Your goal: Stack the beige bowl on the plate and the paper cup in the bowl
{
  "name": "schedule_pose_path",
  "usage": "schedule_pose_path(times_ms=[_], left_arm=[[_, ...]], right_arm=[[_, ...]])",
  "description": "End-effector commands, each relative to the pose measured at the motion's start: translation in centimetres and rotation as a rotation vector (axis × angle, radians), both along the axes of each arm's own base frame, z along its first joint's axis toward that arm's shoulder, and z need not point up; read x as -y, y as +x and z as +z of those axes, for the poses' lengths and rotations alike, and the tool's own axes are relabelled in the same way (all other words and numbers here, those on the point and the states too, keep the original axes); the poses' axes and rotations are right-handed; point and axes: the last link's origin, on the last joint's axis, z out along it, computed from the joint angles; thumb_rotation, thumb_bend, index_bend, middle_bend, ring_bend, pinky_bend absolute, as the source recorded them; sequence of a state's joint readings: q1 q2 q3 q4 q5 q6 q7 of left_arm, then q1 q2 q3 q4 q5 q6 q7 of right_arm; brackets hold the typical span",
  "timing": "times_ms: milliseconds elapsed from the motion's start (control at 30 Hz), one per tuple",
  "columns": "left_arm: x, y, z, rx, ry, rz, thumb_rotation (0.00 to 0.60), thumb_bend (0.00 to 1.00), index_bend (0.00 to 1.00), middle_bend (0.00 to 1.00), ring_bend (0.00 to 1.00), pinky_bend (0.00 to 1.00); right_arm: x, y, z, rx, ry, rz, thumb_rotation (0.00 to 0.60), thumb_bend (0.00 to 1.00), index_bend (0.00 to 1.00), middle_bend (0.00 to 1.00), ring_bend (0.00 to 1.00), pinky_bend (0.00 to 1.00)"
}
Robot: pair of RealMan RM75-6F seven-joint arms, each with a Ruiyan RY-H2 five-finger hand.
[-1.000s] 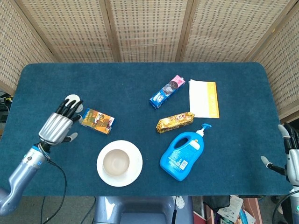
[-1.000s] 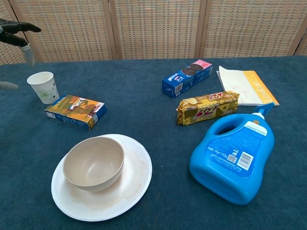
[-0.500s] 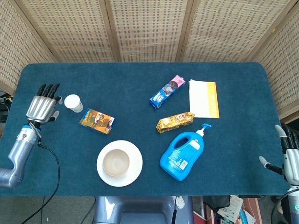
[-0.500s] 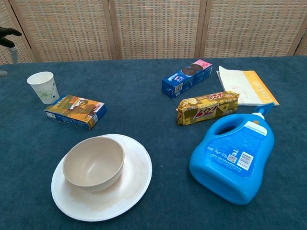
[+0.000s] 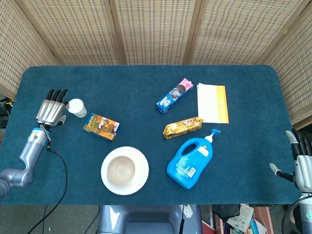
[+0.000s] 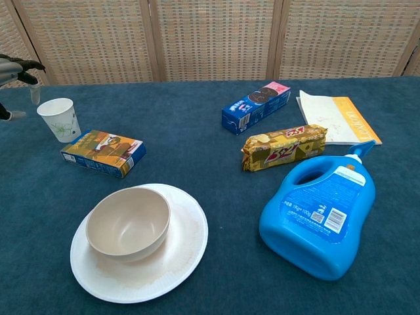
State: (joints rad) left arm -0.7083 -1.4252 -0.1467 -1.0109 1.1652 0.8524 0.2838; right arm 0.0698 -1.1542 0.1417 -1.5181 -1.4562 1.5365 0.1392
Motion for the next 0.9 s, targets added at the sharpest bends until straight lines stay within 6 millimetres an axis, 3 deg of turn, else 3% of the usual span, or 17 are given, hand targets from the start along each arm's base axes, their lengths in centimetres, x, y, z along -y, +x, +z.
schedule_pose_path(times_ms=[33,567,700,900], left_arm=[[-0.5,0.0,-0.6,0.008,-0.004,0.010,0.600,0.36,0.41,0.00,0.00,0.00],[-2.0,-0.3,-4.1,-0.015,-0.049,0.032,0.600,0.36,0.41,0.01,0.00,0.00],[-2.1,0.0,-4.8,-0.012,-0.045,0.014,0.600,0.39,0.54,0.05,0.00,0.00],[-2.1,0.1,-4.8,-0.001,-0.033,-0.010,0.600,0.40,0.60,0.08,0.00,0.02]], right_arm=[[0.0,0.0,-0.1,-0.003,0.004,-0.003,0.600,0.15,0.00,0.00,0.00,0.00],[0.2,-0.2,-0.2,-0.011,0.002,-0.014,0.600,0.15,0.00,0.00,0.00,0.00],[0.2,-0.2,-0.3,-0.010,0.001,-0.013,0.600,0.15,0.00,0.00,0.00,0.00],[0.1,-0.3,-0.2,-0.008,-0.003,-0.011,0.600,0.15,0.00,0.00,0.00,0.00]])
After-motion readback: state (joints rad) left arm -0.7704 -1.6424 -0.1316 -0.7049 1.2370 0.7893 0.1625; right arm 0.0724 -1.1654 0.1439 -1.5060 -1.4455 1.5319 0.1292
